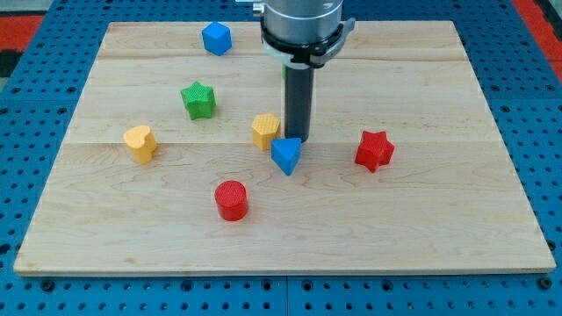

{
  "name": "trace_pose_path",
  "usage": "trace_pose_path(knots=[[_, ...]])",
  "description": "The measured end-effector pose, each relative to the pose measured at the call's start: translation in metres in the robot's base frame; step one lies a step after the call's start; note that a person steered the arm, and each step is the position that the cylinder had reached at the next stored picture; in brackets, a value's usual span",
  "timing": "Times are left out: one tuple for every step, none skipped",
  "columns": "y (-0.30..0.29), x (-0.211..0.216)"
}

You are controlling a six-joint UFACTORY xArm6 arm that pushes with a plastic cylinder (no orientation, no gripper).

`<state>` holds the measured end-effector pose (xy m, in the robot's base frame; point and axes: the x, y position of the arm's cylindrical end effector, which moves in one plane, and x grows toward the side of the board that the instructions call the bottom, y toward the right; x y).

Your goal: Push the yellow hexagon to the right of the yellow heart

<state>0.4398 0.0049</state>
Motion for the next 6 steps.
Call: trace_pose_path(knots=[[-0.016,-0.003],[-0.008,-0.01],[0.003,-0.021],[-0.006,-0.026],[-0.057,-0.01],[-0.106,0.004]])
